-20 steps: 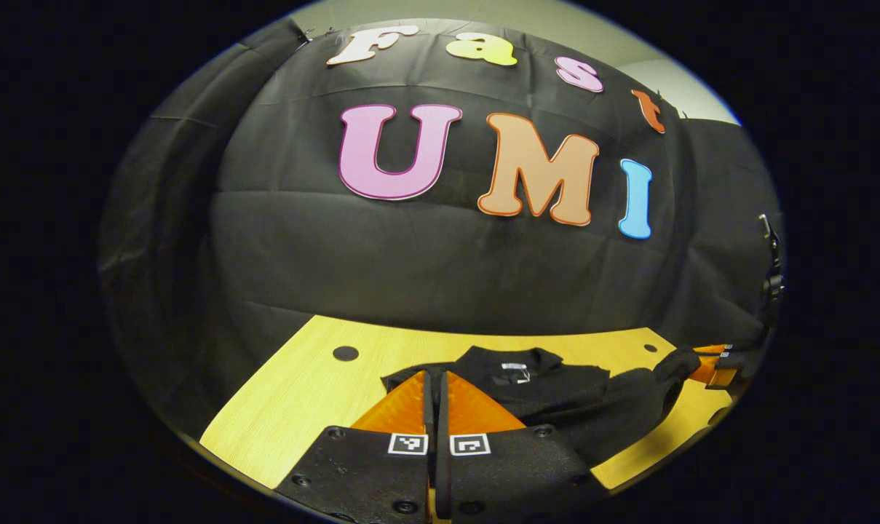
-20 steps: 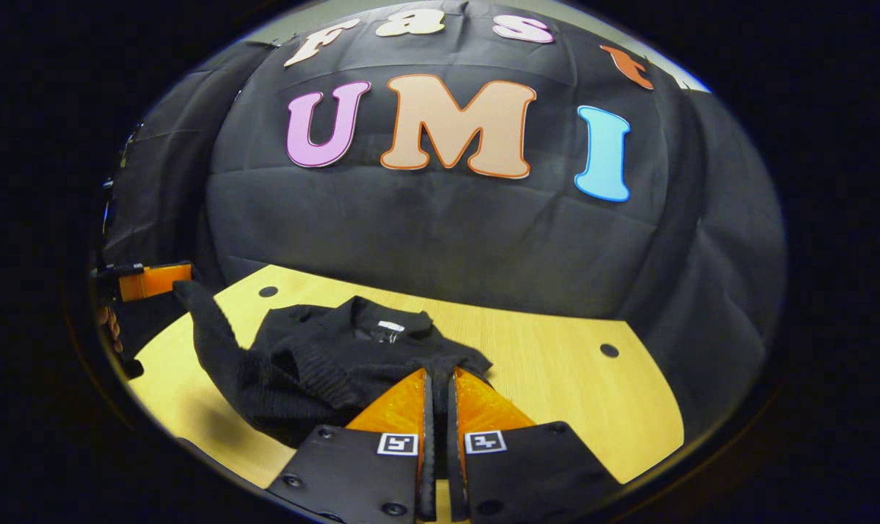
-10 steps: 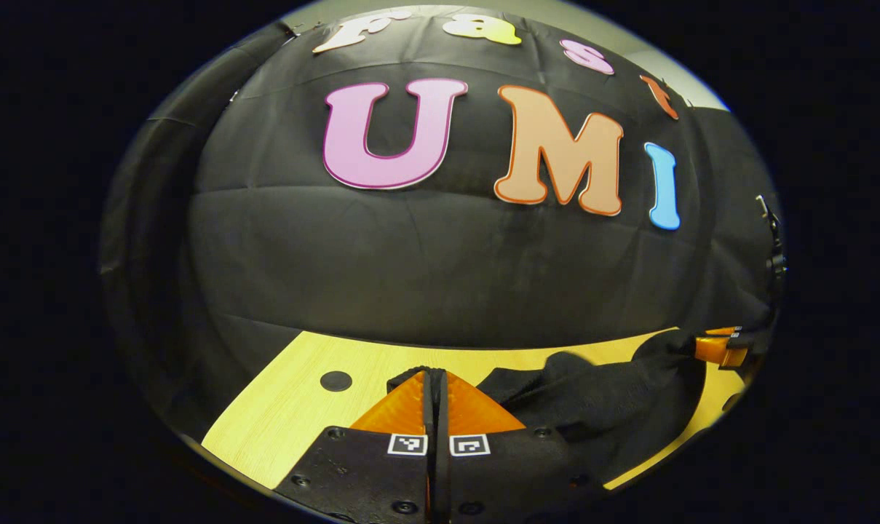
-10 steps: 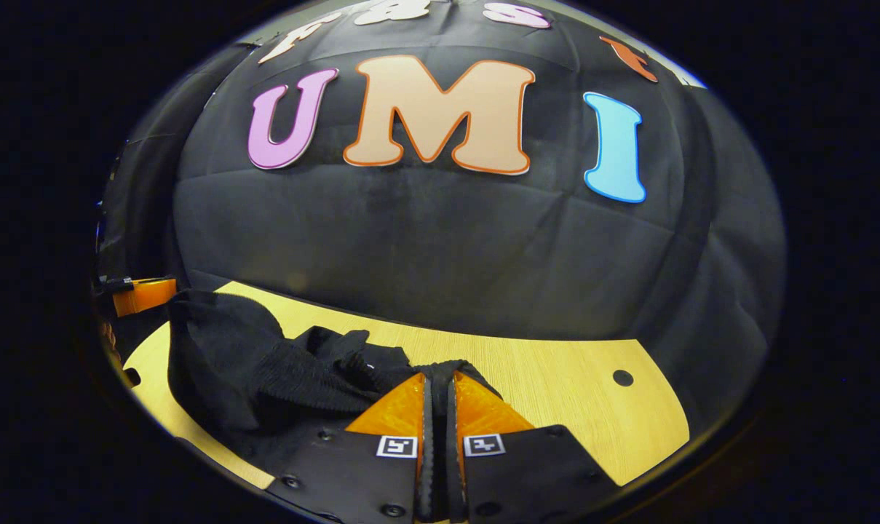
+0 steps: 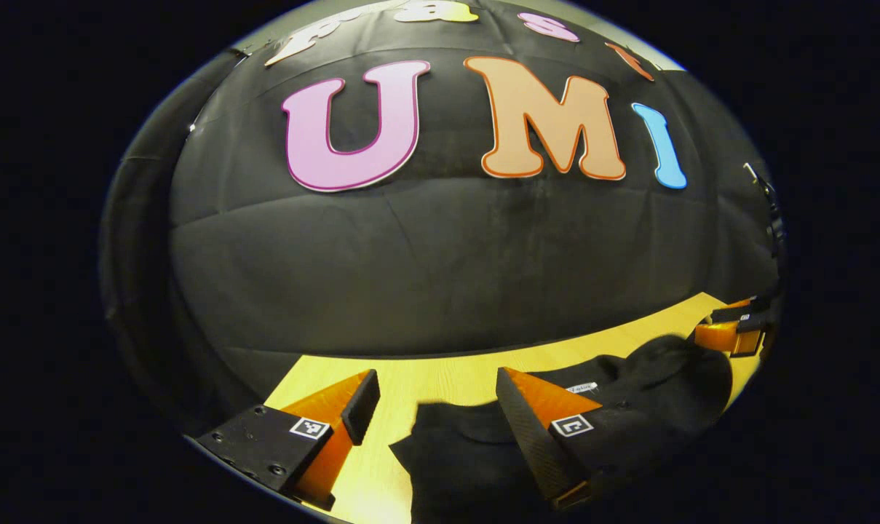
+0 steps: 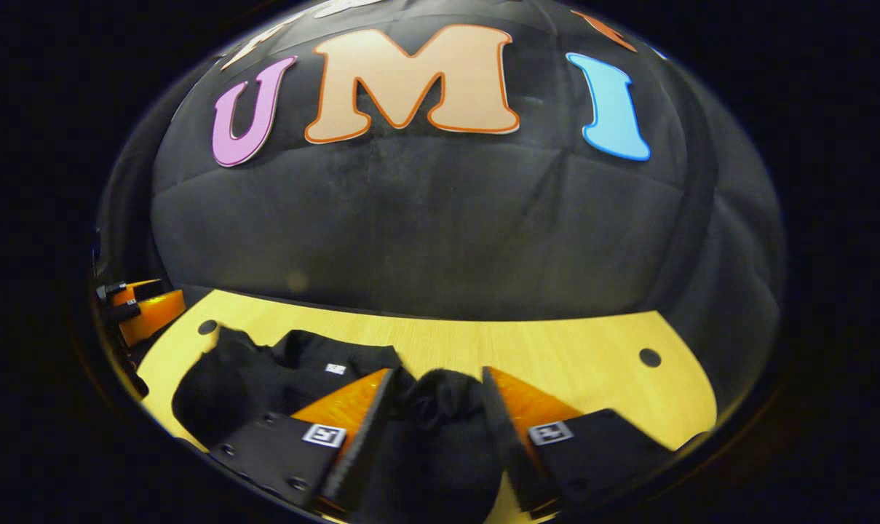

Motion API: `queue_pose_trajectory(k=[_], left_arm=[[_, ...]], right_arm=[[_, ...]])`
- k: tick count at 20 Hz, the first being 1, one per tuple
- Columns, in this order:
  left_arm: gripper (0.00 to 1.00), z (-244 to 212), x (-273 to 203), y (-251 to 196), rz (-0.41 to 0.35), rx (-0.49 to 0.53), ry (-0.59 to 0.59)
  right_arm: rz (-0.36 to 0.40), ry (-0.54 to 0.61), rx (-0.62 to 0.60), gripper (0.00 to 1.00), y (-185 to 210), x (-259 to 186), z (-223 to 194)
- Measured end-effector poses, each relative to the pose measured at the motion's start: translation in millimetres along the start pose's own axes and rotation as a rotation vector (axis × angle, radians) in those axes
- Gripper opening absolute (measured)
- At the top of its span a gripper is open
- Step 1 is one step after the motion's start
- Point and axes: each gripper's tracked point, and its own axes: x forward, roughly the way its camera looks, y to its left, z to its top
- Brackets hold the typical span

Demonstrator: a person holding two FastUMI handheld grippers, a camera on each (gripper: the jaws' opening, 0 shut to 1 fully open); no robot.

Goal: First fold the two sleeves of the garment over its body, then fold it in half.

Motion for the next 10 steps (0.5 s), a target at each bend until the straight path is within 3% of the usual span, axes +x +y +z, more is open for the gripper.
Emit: queue_pose_trajectory(k=[1, 3, 4, 7, 8, 10], left_arm=[[0.94, 7.5, -3.1, -0.1, 0.003, -0.001, -0.018], [0.9, 19.1, -8.5, 1.8, 0.017, 0.009, -0.043], [0.93, 23.4, -12.0, 3.8, 0.026, 0.013, -0.054], [0.93, 46.5, -33.1, 2.9, 0.043, -0.016, -0.099], [0.99, 57.2, -42.0, 2.3, 0.048, -0.029, -0.119], [0.93, 78.6, -62.6, 1.6, 0.066, -0.055, -0.164]], right_arm=[[0.0, -0.001, 0.005, 0.82, -1.5, -1.8, 1.5], [-0.005, -0.034, -0.011, 0.84, -3.3, -10.4, 11.6], [0.002, -0.065, -0.025, 0.96, -2.7, -20.3, 20.7], [0.023, -0.141, -0.043, 1.0, 0.9, -46.4, 43.3], [0.031, -0.169, -0.044, 1.0, 2.6, -60.6, 52.2], [0.042, -0.233, -0.046, 1.0, 5.1, -90.9, 71.6]])
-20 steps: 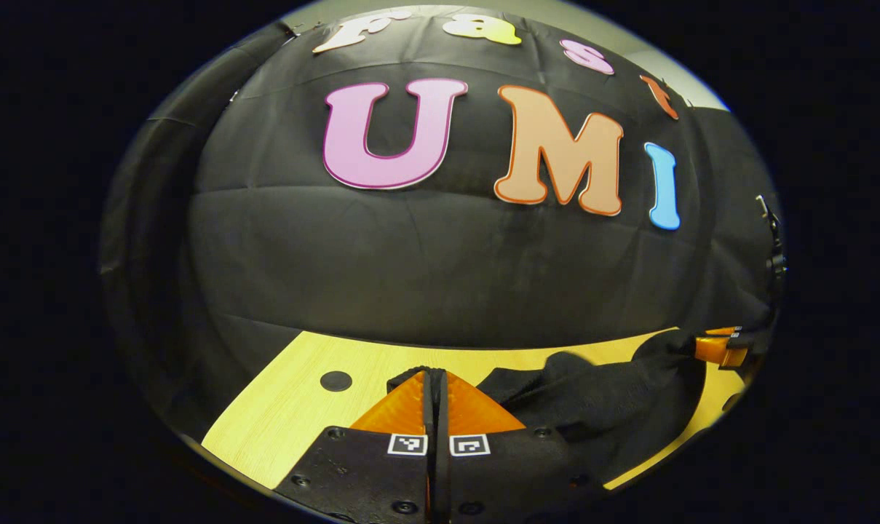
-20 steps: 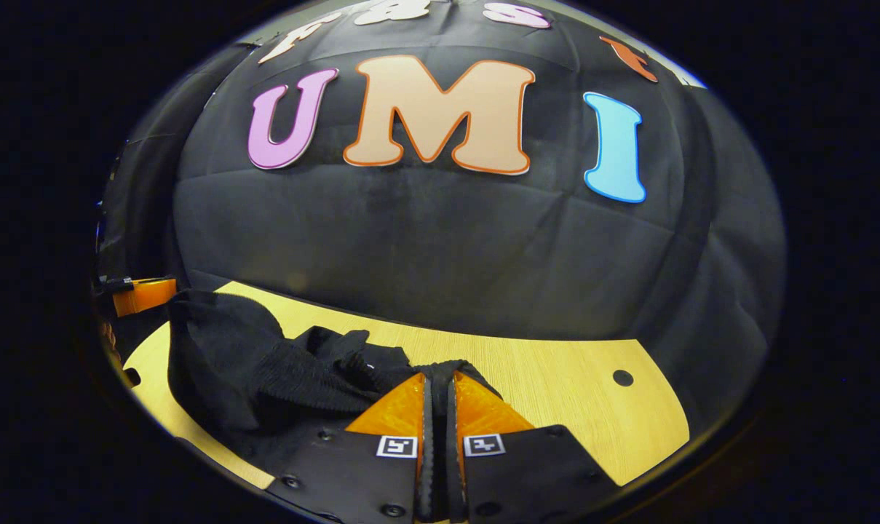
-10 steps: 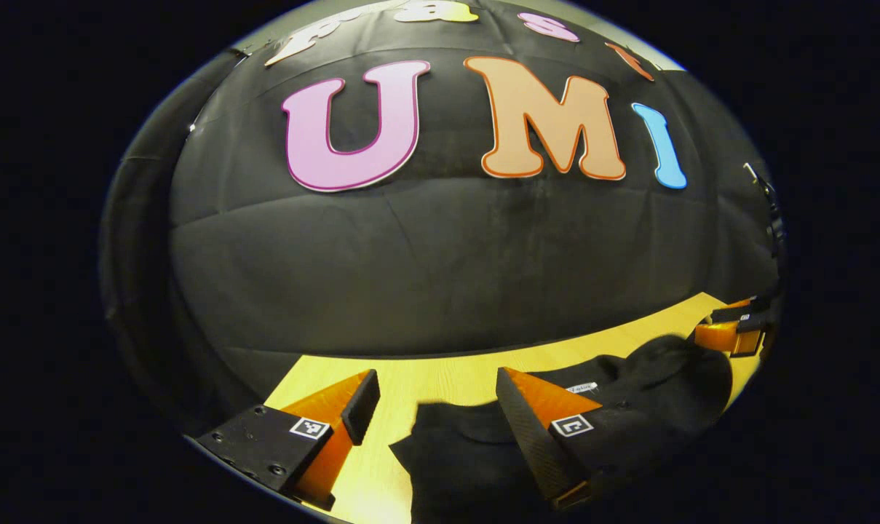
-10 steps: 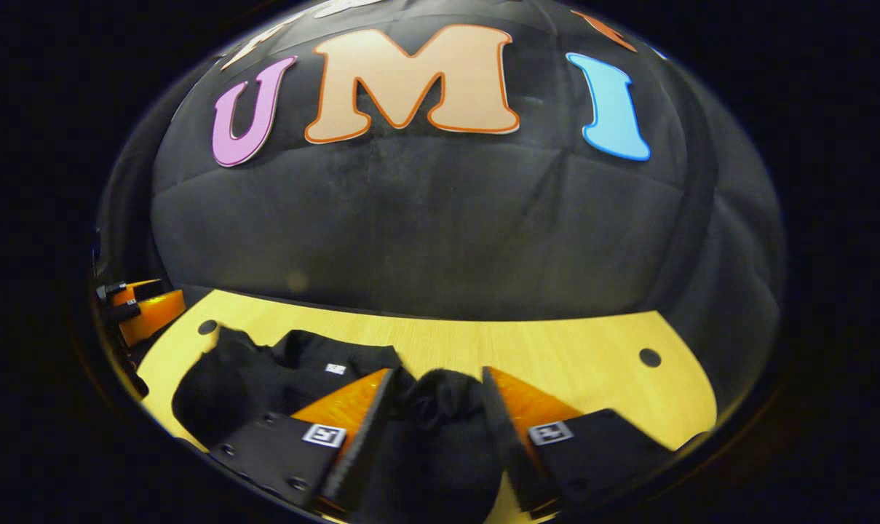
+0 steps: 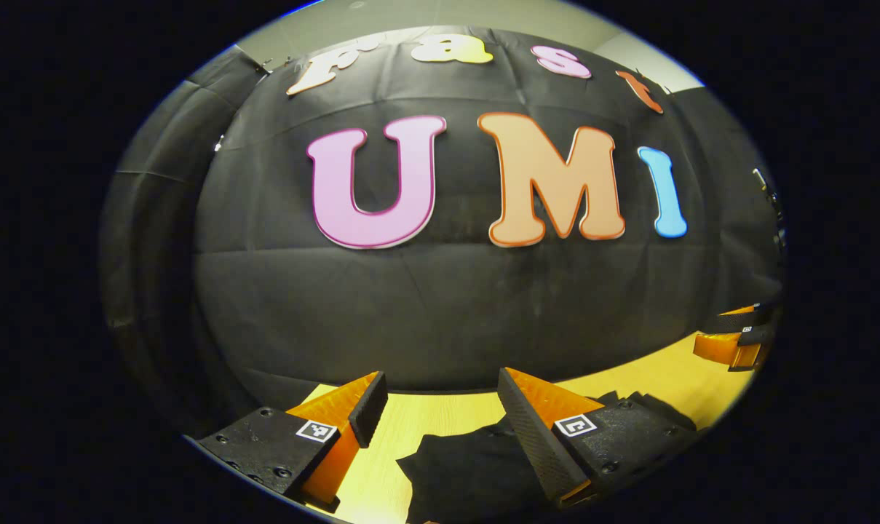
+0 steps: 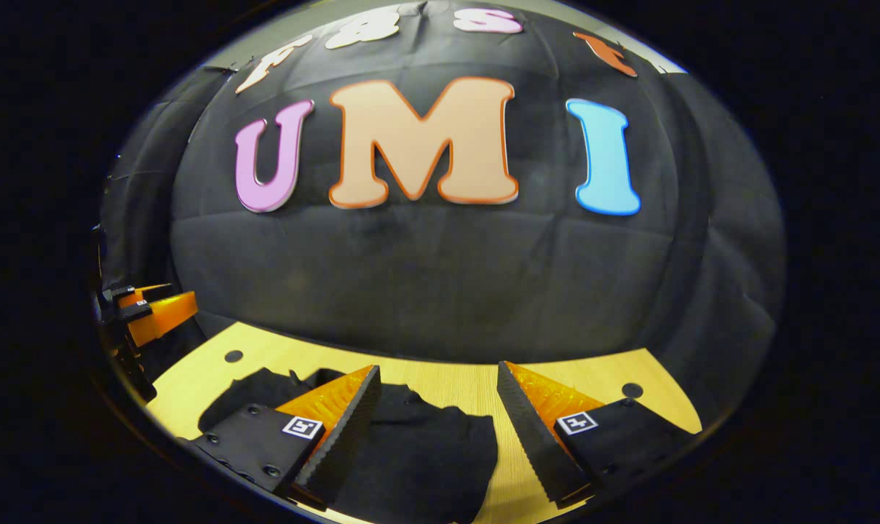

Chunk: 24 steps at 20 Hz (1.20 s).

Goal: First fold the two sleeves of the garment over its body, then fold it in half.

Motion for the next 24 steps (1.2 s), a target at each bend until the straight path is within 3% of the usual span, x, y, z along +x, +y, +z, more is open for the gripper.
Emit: queue_pose_trajectory(k=[6, 7, 10, 15, 20, 24], left_arm=[[0.92, 61.1, -76.6, 2.5, 0.028, -0.088, -0.097], [0.98, 68.7, -87.6, 2.4, 0.034, -0.106, -0.103], [0.92, 79.9, -127.8, 1.6, 0.045, -0.147, -0.119], [0.92, 73.9, -187.5, -7.6, 0.042, -0.158, -0.1], [0.92, 45.1, -229.8, -27.4, 0.001, -0.134, -0.02], [0.92, 43.7, -232.8, -45.6, -0.041, -0.088, -0.021]], right_arm=[[0.025, -0.211, -0.043, 1.0, 2.8, -109.4, 66.4], [0.029, -0.244, -0.038, 1.0, 3.5, -130.1, 72.8], [0.049, -0.297, -0.016, 1.0, 7.1, -191.0, 72.8], [0.096, -0.294, 0.041, 1.0, 21.0, -262.6, 45.6], [0.005, -0.285, 0.177, 1.0, -6.6, -296.2, 17.6], [-0.067, -0.306, 0.184, 0.97, -22.5, -305.3, 11.1]])
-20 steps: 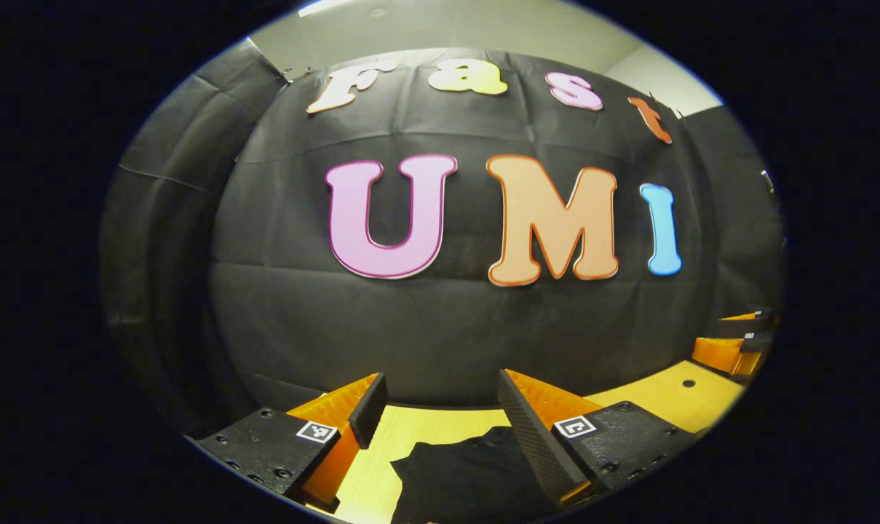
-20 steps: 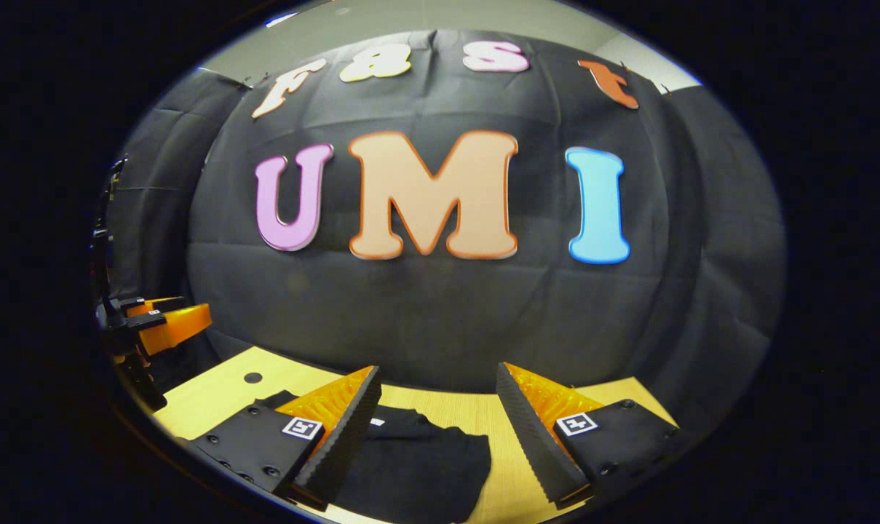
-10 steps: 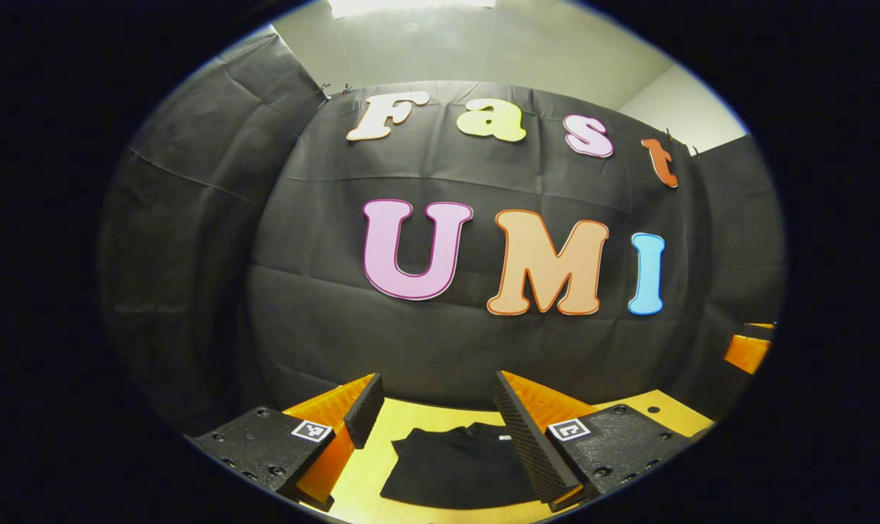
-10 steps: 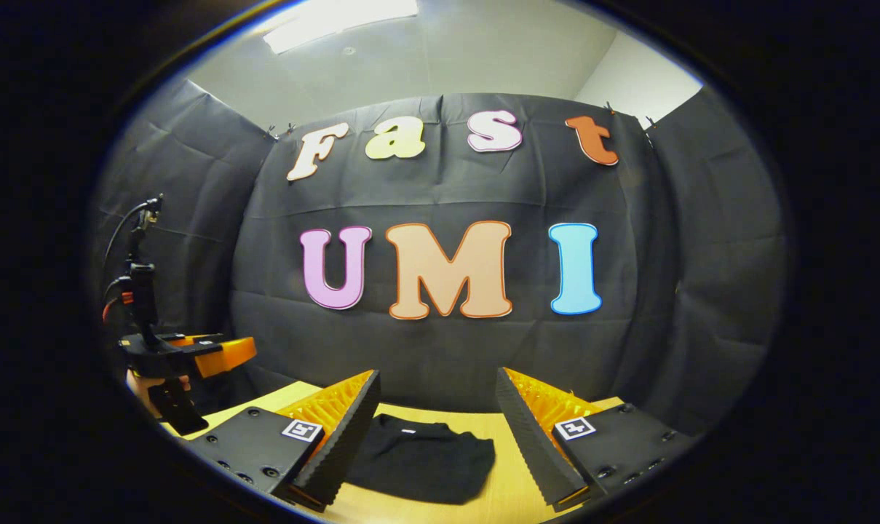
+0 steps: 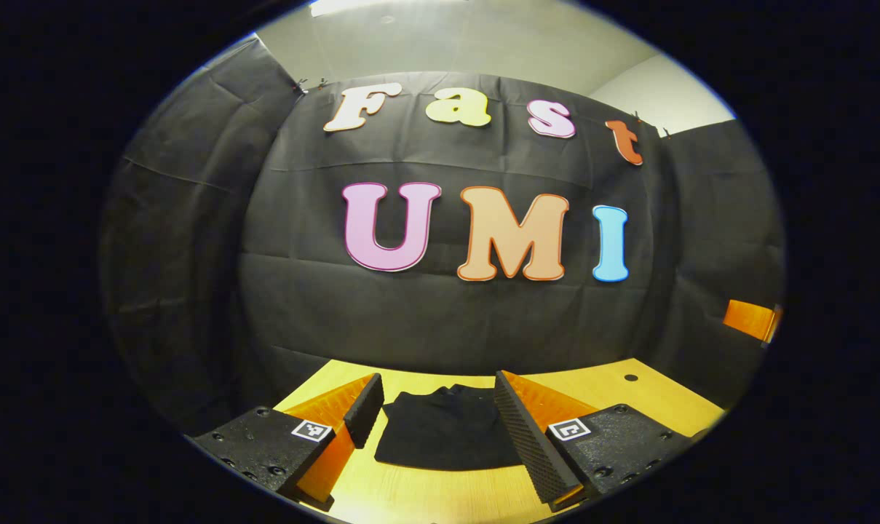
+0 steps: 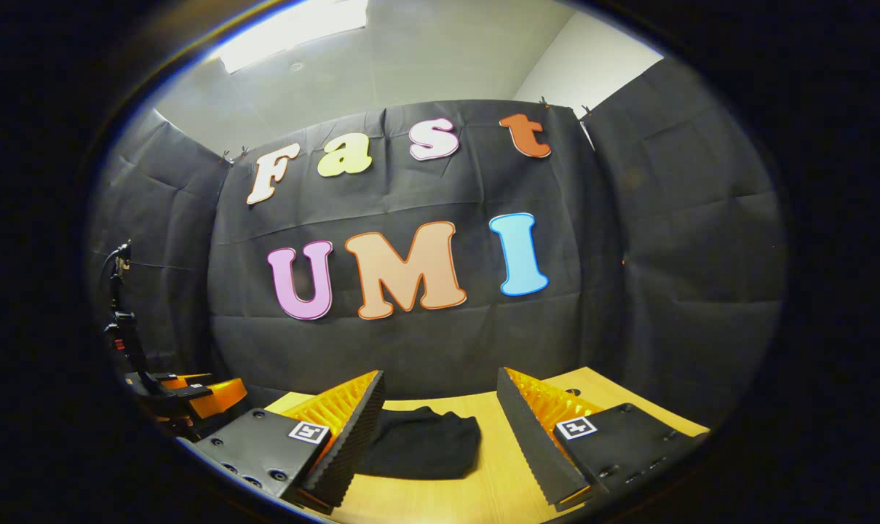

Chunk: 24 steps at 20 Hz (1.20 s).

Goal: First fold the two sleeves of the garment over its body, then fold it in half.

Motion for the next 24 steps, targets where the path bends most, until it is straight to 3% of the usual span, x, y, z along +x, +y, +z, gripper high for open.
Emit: queue_pose_trajectory(k=[9, 19, 24], left_arm=[[0.92, -5.0, -2.7, -5.3, -0.017, -0.024, 0.021], [0.92, -6.3, 3.7, -28.0, -0.074, -0.019, 0.032], [0.92, -6.6, 0.2, -25.3, -0.064, -0.011, 0.036]], right_arm=[[0.003, 0.007, -0.048, 0.94, 7.0, -14.7, -4.4], [-0.048, -0.005, -0.049, 0.97, -6.8, -24.3, -4.7], [-0.042, 0.005, -0.044, 0.97, -7.2, -25.1, -8.4]])
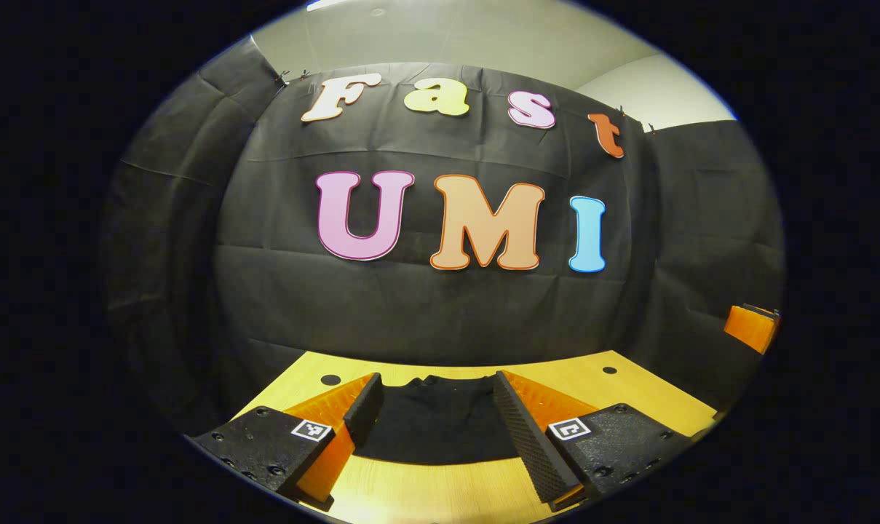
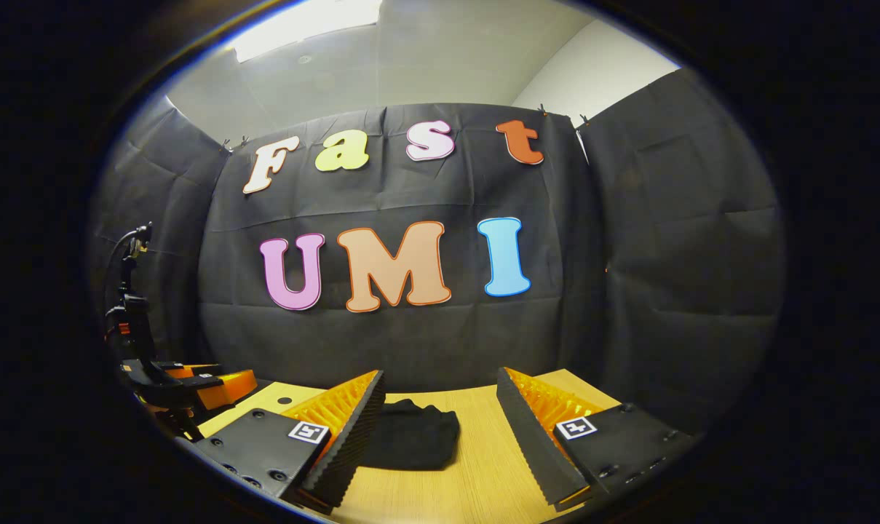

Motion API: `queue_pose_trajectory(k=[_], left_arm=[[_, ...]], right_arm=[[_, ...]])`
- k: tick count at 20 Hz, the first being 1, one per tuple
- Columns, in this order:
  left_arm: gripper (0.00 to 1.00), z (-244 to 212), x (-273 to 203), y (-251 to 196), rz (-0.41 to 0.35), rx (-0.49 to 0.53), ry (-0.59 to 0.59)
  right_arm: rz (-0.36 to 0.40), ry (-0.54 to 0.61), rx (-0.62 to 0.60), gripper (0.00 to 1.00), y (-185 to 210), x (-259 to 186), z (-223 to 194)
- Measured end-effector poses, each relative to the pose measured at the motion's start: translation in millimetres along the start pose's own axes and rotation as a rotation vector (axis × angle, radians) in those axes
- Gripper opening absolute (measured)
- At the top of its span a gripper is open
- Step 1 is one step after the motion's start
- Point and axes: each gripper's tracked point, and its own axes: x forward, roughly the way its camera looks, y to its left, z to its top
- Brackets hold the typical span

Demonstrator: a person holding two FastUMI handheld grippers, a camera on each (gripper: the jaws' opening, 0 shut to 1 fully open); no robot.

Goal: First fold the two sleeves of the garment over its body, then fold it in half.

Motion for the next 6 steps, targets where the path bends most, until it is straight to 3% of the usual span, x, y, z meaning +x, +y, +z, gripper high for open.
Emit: queue_pose_trajectory(k=[6], left_arm=[[0.92, -2.7, -3.6, -1.2, 0.002, 0.002, 0.009]], right_arm=[[0.011, 0.007, 0.004, 0.97, 1.9, -2.3, -4.7]])
